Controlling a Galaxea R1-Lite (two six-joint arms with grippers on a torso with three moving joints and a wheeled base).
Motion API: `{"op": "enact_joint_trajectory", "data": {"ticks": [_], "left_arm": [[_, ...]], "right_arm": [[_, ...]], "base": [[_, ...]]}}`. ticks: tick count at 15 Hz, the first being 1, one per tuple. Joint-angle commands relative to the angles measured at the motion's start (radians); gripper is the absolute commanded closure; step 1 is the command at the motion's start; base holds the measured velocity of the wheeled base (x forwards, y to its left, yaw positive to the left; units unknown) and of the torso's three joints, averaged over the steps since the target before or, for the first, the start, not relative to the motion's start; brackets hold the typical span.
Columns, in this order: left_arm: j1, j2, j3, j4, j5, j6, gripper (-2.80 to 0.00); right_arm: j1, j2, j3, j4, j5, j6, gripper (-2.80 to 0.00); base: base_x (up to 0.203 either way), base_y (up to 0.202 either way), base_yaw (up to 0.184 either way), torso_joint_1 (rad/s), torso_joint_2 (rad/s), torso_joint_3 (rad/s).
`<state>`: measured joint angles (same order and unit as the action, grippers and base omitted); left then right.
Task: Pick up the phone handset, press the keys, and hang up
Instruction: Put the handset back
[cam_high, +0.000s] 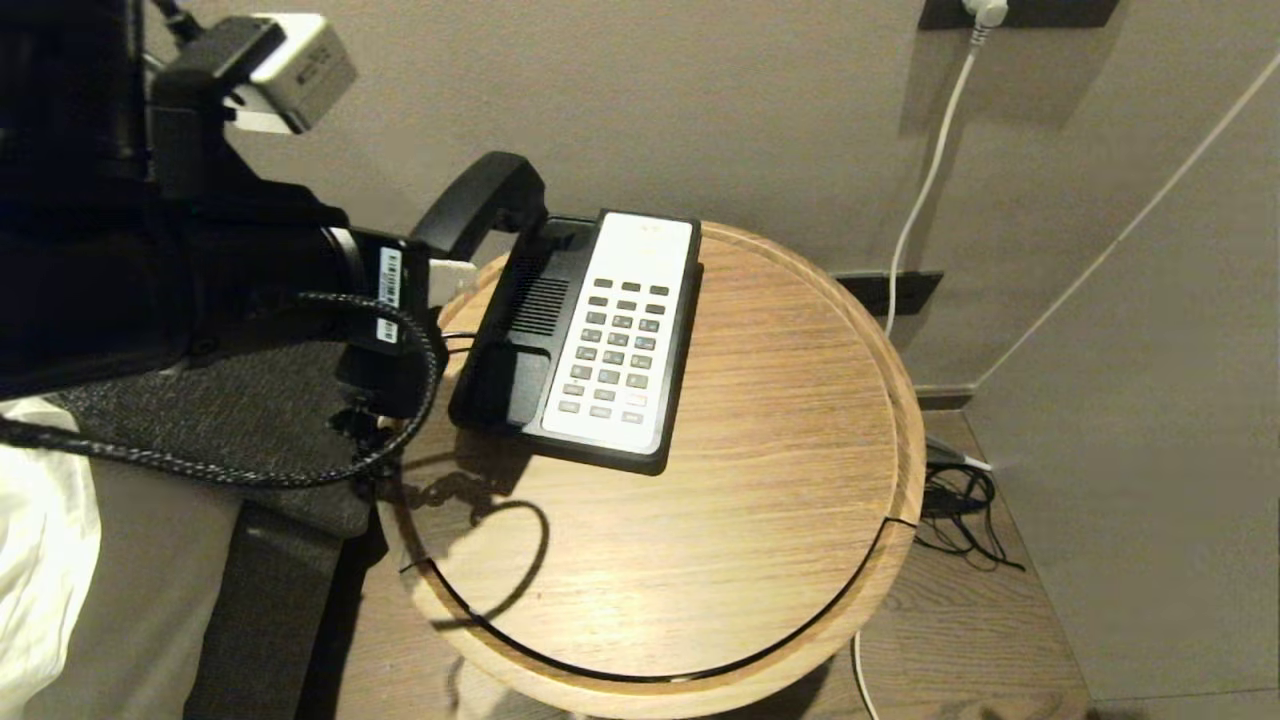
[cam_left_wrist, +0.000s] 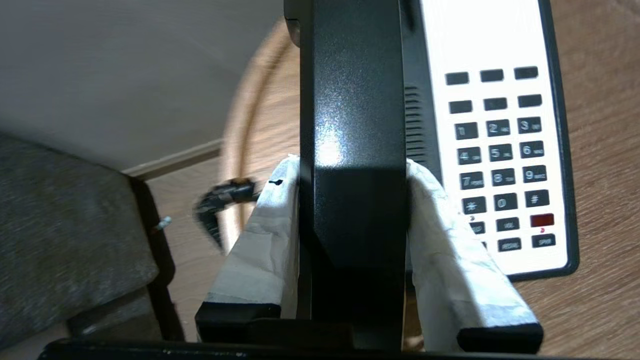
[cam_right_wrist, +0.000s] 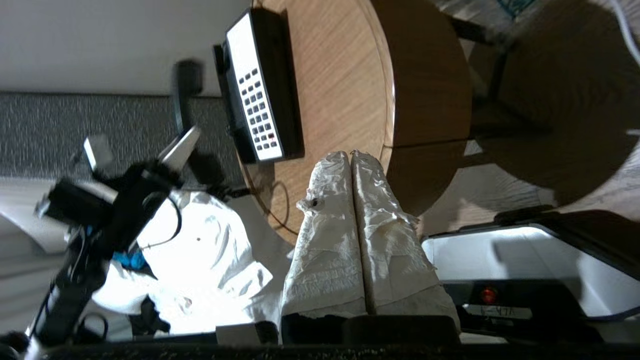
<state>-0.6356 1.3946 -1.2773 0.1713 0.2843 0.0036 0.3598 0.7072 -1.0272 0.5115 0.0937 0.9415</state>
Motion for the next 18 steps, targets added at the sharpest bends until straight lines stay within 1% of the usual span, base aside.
{"op": "enact_joint_trajectory", "data": {"ticks": [1, 6, 8, 12, 15, 18], "left_arm": [[-0.021, 0.071, -0.026, -0.001, 0.004, 0.001, 0.00], [-0.023, 0.122, -0.074, 0.000, 0.040, 0.001, 0.00], [-0.024, 0.128, -0.076, -0.001, 0.042, 0.001, 0.00], [-0.024, 0.154, -0.119, 0.003, 0.044, 0.000, 0.00], [-0.022, 0.172, -0.126, 0.008, 0.058, -0.001, 0.00], [-0.022, 0.176, -0.128, 0.040, 0.066, -0.007, 0.00]], "right_arm": [[0.001, -0.025, 0.055, -0.016, 0.007, 0.003, 0.00], [0.001, -0.055, 0.111, -0.016, 0.030, 0.002, 0.00], [0.001, -0.060, 0.121, -0.017, 0.034, 0.000, 0.00], [0.001, -0.061, 0.143, -0.018, 0.041, 0.000, 0.00], [0.002, -0.061, 0.160, -0.048, 0.042, -0.003, 0.00], [0.002, -0.060, 0.168, -0.050, 0.041, -0.006, 0.00]], "base": [[0.000, 0.000, 0.000, 0.000, 0.00, 0.000], [0.000, 0.000, 0.000, 0.000, 0.00, 0.000], [0.000, 0.000, 0.000, 0.000, 0.00, 0.000], [0.000, 0.000, 0.000, 0.000, 0.00, 0.000], [0.000, 0.000, 0.000, 0.000, 0.00, 0.000], [0.000, 0.000, 0.000, 0.000, 0.00, 0.000]]}}
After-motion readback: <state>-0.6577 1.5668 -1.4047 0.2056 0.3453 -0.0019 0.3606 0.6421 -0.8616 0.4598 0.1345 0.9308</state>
